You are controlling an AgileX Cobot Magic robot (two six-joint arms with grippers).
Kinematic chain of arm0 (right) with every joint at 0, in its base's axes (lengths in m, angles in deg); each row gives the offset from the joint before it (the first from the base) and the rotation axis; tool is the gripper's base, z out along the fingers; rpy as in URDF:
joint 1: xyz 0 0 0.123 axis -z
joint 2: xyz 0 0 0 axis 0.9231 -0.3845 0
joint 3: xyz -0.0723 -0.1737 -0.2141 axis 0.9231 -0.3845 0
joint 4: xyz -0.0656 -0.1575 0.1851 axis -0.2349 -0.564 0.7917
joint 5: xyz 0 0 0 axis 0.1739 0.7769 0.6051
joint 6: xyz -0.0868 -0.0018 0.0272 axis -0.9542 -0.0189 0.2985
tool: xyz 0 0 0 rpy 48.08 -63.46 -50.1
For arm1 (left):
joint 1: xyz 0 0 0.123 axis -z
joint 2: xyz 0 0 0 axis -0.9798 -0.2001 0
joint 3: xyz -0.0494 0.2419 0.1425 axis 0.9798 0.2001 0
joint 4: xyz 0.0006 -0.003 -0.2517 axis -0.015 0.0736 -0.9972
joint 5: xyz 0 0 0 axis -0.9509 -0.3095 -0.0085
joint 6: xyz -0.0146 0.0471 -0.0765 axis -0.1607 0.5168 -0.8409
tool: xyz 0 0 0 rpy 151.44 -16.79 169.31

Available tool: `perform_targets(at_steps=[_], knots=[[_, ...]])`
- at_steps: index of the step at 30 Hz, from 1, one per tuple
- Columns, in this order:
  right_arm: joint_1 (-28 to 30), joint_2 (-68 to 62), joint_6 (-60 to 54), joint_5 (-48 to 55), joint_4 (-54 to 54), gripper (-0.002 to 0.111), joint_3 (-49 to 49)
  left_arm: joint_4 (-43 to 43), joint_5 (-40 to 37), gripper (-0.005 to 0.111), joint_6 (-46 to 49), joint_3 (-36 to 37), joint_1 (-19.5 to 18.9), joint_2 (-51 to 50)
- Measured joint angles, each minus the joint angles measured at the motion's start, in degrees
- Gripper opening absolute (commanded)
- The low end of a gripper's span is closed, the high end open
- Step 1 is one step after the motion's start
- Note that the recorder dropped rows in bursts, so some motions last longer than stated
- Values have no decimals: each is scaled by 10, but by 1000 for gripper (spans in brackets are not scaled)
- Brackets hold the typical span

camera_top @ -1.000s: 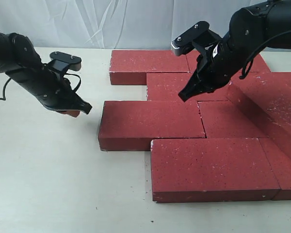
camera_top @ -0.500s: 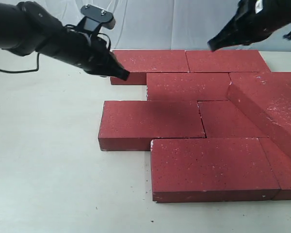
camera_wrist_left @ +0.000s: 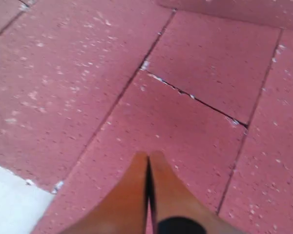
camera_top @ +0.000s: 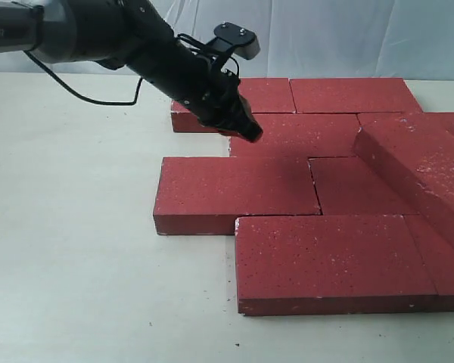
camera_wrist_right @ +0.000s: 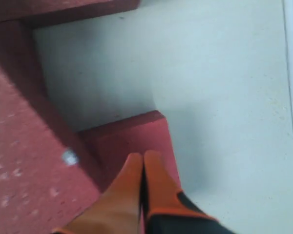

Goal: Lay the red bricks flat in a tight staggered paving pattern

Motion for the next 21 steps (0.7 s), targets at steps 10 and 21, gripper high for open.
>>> perform_targets(at_steps=[10, 21], knots=[[25, -105, -122, -109, 133, -1, -1, 67, -64, 0, -28, 69, -22, 0], [-45, -159, -146, -151, 133, -1, -2, 69, -40, 0, -29, 112, -61, 38]])
